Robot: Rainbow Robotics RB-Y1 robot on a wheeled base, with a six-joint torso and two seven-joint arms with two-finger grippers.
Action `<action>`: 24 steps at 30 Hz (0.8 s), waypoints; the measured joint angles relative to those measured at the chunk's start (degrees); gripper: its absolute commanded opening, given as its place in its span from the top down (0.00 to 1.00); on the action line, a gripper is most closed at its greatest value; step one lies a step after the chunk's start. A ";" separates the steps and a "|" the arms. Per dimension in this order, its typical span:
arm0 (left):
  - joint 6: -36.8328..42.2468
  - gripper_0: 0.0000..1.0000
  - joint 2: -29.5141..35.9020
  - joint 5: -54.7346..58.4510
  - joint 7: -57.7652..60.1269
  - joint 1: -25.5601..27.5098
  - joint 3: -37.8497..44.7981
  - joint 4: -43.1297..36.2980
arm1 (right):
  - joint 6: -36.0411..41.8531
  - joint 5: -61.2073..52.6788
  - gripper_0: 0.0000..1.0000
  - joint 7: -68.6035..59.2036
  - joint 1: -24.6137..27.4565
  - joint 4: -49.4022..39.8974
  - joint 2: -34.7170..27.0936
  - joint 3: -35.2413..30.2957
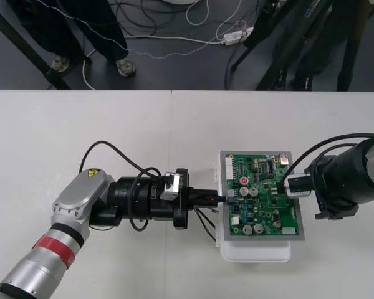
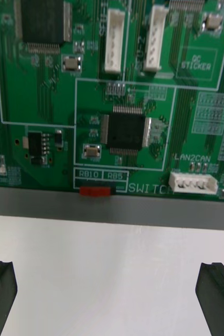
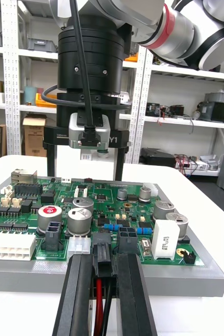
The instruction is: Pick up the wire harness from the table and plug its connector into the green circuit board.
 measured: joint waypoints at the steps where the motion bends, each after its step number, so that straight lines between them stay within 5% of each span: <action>1: 0.06 1.00 0.00 0.00 0.00 0.00 0.00 0.00 | 0.00 0.07 0.00 0.00 0.00 0.00 0.14 0.00; 24: 0.66 1.00 -0.01 -0.86 0.00 0.00 -0.02 0.01 | 0.11 2.37 0.00 -0.02 0.34 -0.05 1.85 0.00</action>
